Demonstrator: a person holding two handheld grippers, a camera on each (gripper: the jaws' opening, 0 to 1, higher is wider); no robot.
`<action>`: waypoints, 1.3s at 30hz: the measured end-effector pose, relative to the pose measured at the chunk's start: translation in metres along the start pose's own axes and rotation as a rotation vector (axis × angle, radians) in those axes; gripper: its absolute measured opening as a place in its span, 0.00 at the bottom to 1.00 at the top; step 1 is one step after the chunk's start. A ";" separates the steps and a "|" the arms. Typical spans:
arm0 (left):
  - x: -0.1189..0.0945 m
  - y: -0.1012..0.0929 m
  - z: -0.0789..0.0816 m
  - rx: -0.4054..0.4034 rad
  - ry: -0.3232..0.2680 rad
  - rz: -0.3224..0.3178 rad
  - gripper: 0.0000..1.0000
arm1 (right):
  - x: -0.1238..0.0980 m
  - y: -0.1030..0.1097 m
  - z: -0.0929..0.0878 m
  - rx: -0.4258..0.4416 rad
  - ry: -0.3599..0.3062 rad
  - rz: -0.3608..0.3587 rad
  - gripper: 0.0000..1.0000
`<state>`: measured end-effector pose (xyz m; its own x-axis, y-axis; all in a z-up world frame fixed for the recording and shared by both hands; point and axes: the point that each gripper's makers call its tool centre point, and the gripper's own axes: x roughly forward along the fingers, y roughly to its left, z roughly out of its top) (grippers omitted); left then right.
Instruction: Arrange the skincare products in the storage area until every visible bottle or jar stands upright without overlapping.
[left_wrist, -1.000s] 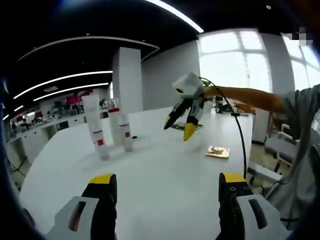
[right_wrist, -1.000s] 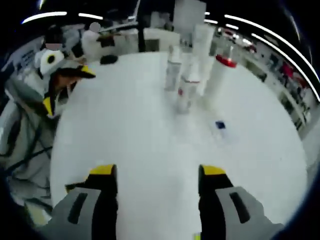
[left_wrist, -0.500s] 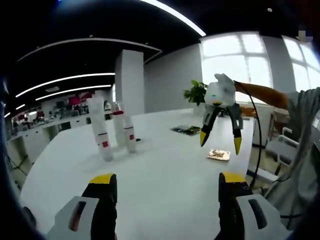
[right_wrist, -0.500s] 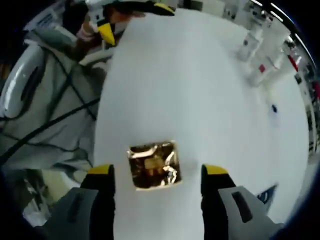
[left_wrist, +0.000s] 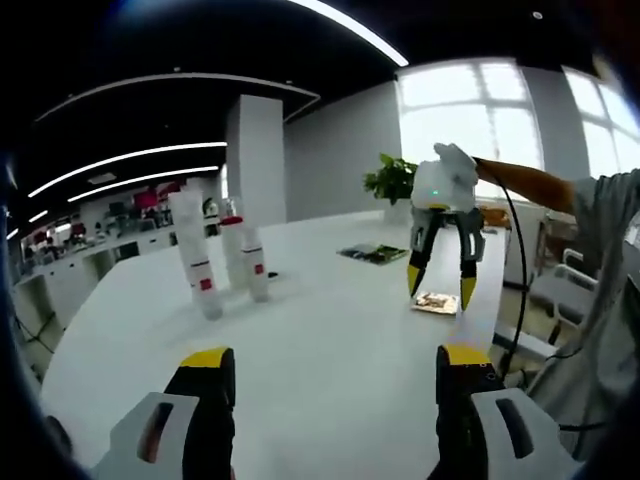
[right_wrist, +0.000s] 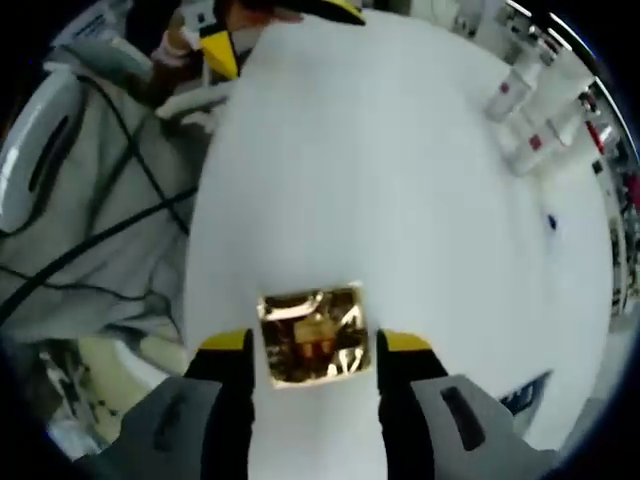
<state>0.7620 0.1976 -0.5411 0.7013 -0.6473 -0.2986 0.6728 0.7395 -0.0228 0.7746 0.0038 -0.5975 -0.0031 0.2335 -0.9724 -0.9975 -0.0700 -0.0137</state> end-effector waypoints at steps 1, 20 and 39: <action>0.000 0.000 0.000 0.001 0.001 -0.001 0.84 | 0.000 0.000 -0.001 0.000 0.004 0.001 0.39; -0.001 0.000 0.000 0.004 -0.001 -0.003 0.84 | -0.018 -0.045 0.017 0.027 0.015 -0.084 0.37; -0.005 0.007 0.002 0.000 -0.010 0.019 0.84 | 0.002 -0.184 0.055 0.063 -0.062 -0.275 0.37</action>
<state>0.7633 0.2054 -0.5377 0.7163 -0.6351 -0.2891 0.6595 0.7515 -0.0170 0.9543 0.0700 -0.5839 0.2658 0.2948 -0.9178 -0.9639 0.0638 -0.2587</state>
